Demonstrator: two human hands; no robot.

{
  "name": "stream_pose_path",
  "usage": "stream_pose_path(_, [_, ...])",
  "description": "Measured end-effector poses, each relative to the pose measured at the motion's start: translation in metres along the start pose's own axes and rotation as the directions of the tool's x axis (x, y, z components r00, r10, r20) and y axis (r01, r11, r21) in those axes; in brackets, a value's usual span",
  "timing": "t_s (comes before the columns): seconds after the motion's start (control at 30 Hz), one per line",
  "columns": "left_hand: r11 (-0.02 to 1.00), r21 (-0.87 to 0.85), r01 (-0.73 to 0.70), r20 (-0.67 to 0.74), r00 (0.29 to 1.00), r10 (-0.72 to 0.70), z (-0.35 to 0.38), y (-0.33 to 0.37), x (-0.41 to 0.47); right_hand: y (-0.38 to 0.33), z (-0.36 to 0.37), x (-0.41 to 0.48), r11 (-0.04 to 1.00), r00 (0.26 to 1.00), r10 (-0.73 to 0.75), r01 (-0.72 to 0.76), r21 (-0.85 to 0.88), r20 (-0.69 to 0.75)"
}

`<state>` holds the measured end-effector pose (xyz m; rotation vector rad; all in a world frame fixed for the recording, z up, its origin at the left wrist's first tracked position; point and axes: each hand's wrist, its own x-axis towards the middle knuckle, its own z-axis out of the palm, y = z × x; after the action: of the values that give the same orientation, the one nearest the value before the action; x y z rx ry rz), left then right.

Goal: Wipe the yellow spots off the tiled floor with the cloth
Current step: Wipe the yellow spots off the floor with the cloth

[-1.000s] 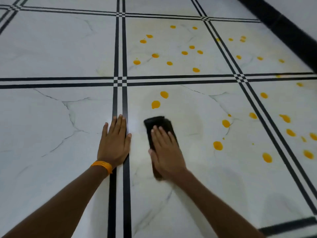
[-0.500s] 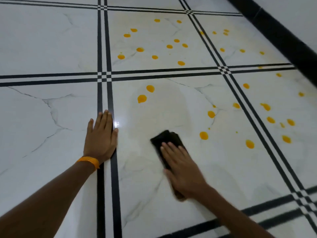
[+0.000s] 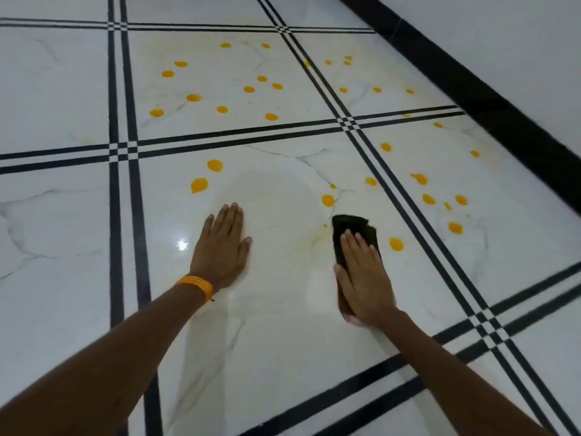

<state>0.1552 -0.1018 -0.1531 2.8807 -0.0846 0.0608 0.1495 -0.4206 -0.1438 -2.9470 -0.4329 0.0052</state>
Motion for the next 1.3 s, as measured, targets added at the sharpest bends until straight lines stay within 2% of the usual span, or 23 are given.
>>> stream_pose_path(0.07, [0.999,0.040,-0.011,-0.007,1.000,0.011,0.003,0.002,0.001,-0.032,0.005,0.034,0.985,0.982,0.175,-0.174,0.016,-0.077])
stream_pose_path(0.1, [0.998,0.049,-0.025,-0.010,1.000,0.025,0.003,0.003,0.000,-0.048,0.008,0.040,0.990,0.986,0.139,-0.137,0.028,-0.091])
stream_pose_path(0.13, [0.997,0.060,-0.040,-0.009,0.999,0.041,0.003,0.003,0.000,-0.060,0.012,0.034,1.000,0.998,0.015,-0.013,0.027,-0.069])
stream_pose_path(0.2, [0.997,0.062,-0.040,-0.011,0.999,0.040,0.001,0.001,0.001,-0.061,0.012,0.001,0.963,0.963,-0.268,0.268,-0.002,0.029])
stream_pose_path(0.23, [0.998,0.058,-0.035,-0.007,0.999,0.036,0.000,0.001,0.001,-0.046,0.007,-0.011,0.947,0.945,-0.320,0.320,0.006,0.069])
stream_pose_path(0.3, [0.998,0.060,-0.027,-0.001,1.000,0.027,0.000,0.004,0.000,-0.012,0.002,-0.005,0.975,0.975,-0.220,0.219,0.030,0.037])
stream_pose_path(0.37, [0.998,0.053,-0.023,-0.006,1.000,0.023,0.001,0.004,0.001,0.000,-0.001,0.041,1.000,1.000,0.023,-0.023,0.016,0.001])
stream_pose_path(0.47, [0.999,0.036,-0.023,-0.001,1.000,0.023,0.002,0.003,0.001,-0.040,0.002,0.117,0.982,0.982,0.187,-0.187,0.009,-0.032])
stream_pose_path(0.5, [0.999,0.035,-0.022,-0.002,1.000,0.022,0.002,0.003,0.002,-0.056,0.006,0.124,0.990,0.990,0.142,-0.142,-0.005,-0.020])
stream_pose_path(0.57, [0.999,0.026,-0.021,0.006,1.000,0.021,0.001,0.003,0.001,-0.069,0.008,0.094,0.991,0.990,-0.131,0.133,-0.029,0.058])
stream_pose_path(0.6, [1.000,0.017,-0.017,0.005,1.000,0.017,0.000,0.002,0.002,-0.061,0.008,0.067,0.962,0.959,-0.270,0.273,-0.028,0.081])
stream_pose_path(0.67, [1.000,0.001,-0.002,0.002,1.000,0.002,0.000,0.003,0.002,-0.026,0.000,0.036,0.941,0.937,-0.339,0.339,0.012,0.082])
stream_pose_path(0.77, [1.000,-0.006,0.002,0.004,1.000,-0.002,0.002,0.003,0.002,0.009,-0.007,0.081,0.999,0.999,-0.038,0.037,0.003,0.020])
stream_pose_path(0.83, [1.000,0.001,-0.001,0.006,1.000,0.001,0.002,0.001,0.003,-0.016,-0.004,0.113,0.997,0.997,0.079,-0.079,-0.011,-0.017])
stream_pose_path(0.87, [1.000,0.003,-0.004,0.006,1.000,0.004,0.001,0.002,0.003,-0.035,0.000,0.112,0.999,0.999,0.042,-0.042,-0.005,-0.017])
stream_pose_path(0.97, [1.000,-0.014,-0.009,-0.005,1.000,0.009,-0.002,0.002,0.001,-0.053,0.007,0.046,0.960,0.959,-0.279,0.280,-0.003,0.050])
stream_pose_path(1.03, [1.000,-0.026,-0.012,-0.022,1.000,0.011,-0.006,0.004,0.001,-0.011,-0.001,-0.003,0.961,0.960,-0.275,0.275,0.012,0.060])
stream_pose_path(1.1, [0.999,-0.045,-0.007,-0.033,0.999,0.005,-0.010,0.008,0.006,0.042,-0.010,-0.025,1.000,1.000,0.005,-0.005,0.015,0.008])
stream_pose_path(1.17, [0.998,-0.057,-0.016,-0.039,0.999,0.014,-0.015,0.018,0.019,0.069,-0.015,-0.014,0.946,0.946,0.322,-0.323,-0.014,-0.043])
stream_pose_path(1.2, [0.997,-0.057,-0.047,-0.032,0.998,0.045,-0.015,0.027,0.028,0.063,-0.015,-0.004,0.920,0.919,0.389,-0.391,-0.029,-0.060])
stream_pose_path(1.23, [0.994,-0.062,-0.095,-0.015,0.995,0.094,-0.012,0.039,0.039,0.052,-0.013,0.005,0.930,0.928,0.365,-0.367,-0.010,-0.074])
stream_pose_path(1.27, [0.987,-0.072,-0.144,-0.004,0.990,0.144,-0.008,0.048,0.050,0.037,-0.008,0.010,0.964,0.963,0.268,-0.267,0.008,-0.045])
stream_pose_path(1.3, [0.980,-0.080,-0.182,0.001,0.983,0.183,-0.003,0.058,0.062,0.028,-0.002,0.007,0.996,0.996,0.086,-0.086,0.012,-0.014])
